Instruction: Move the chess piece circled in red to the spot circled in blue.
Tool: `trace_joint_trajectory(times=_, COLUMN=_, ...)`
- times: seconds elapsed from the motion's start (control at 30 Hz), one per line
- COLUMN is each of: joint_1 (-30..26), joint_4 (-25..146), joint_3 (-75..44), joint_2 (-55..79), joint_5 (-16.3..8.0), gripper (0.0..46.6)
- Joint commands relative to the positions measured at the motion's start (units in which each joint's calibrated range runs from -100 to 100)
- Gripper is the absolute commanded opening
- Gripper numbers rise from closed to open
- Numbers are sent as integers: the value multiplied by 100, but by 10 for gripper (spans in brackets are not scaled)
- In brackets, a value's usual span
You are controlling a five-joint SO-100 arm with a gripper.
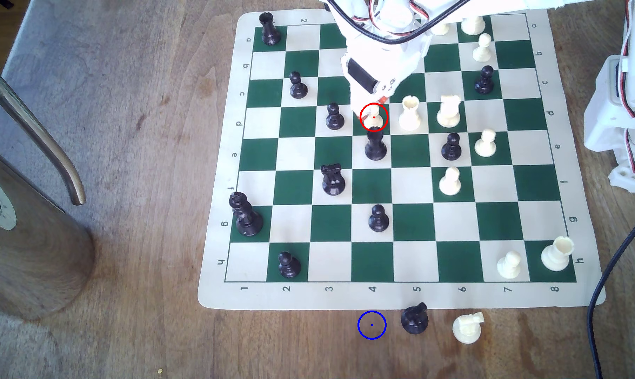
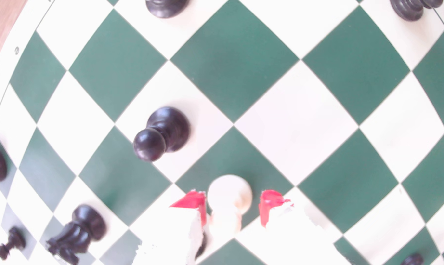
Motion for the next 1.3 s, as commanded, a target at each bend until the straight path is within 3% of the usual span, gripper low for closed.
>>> trace_joint_trajectory(times=0.0, joint_1=-85, joint_4=-81, joint_3=-436, joint_2=-127, joint_5=-10, gripper=118)
trace_joint_trajectory(times=0.23, joint_1=-140, joint_4=-97, joint_3=-455, joint_2=-25, joint_5=0, gripper=107)
trace_joint_trajectory(times=0.43, joint_1=-187, joint_4=-105, joint_3=-409, joint_2=18, joint_5=49, gripper=4)
trace_joint_trajectory(times=0.77, joint_1=-140, joint_4=-138, joint_3=-473, joint_2=-237, joint_5=68, gripper=3)
trace_joint_trajectory(times=0.97, joint_1=-108, joint_4=83, joint_3=-545, joint_2=-1086, joint_5=132, gripper=3)
trace_joint_trajectory(times=1.27, joint_1=-617, joint_4=697, joint_3=-872, joint_2=-1952, joint_5=127, gripper=3)
